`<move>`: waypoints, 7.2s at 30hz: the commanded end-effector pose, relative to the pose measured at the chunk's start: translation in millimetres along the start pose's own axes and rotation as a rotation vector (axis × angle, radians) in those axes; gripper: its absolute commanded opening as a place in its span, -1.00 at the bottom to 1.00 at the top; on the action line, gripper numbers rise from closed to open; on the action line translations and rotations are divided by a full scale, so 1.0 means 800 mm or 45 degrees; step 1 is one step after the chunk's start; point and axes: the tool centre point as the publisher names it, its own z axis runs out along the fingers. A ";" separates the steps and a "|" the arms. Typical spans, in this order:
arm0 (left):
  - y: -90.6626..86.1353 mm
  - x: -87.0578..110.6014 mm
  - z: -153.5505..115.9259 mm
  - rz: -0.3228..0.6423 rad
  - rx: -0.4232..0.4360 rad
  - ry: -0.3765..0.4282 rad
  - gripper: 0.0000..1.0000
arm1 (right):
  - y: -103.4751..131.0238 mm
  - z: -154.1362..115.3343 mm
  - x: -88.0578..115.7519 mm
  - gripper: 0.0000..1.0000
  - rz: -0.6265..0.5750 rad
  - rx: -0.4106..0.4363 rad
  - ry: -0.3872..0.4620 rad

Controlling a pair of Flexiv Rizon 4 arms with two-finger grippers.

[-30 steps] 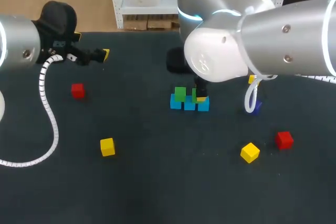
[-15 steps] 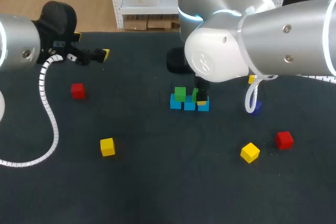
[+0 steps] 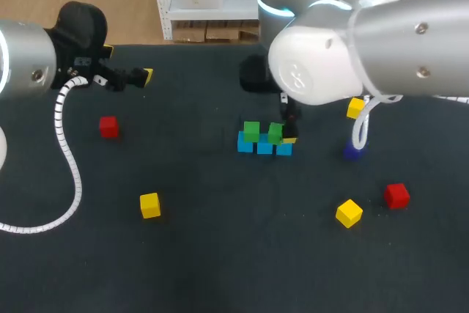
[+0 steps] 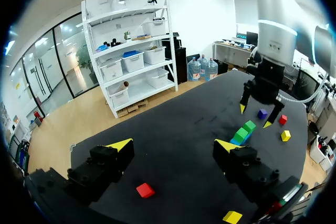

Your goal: Place the blue cubes, place green cubes on the blue cubes, place the yellow cubes on the green cubes, then place the red cubes on the yellow cubes, and place purple cube on the red cubes.

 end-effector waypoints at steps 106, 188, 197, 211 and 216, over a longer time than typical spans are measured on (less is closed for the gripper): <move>0.002 0.001 0.000 0.001 0.009 -0.004 1.00 | 0.071 -0.058 -0.016 -1.00 -0.348 0.099 -0.035; 0.002 0.001 0.000 0.001 0.009 -0.004 1.00 | -0.006 -0.003 -0.061 -0.44 -0.025 -0.037 0.047; 0.002 0.001 0.000 0.001 0.009 -0.004 1.00 | -0.003 -0.007 -0.058 -0.79 -0.018 -0.031 0.043; 0.002 0.001 0.000 0.001 0.009 -0.004 1.00 | 0.004 -0.006 -0.055 -0.36 -0.021 -0.034 0.042; 0.002 0.001 0.000 0.001 0.009 -0.004 1.00 | 0.005 -0.006 -0.056 -0.32 -0.024 -0.039 0.040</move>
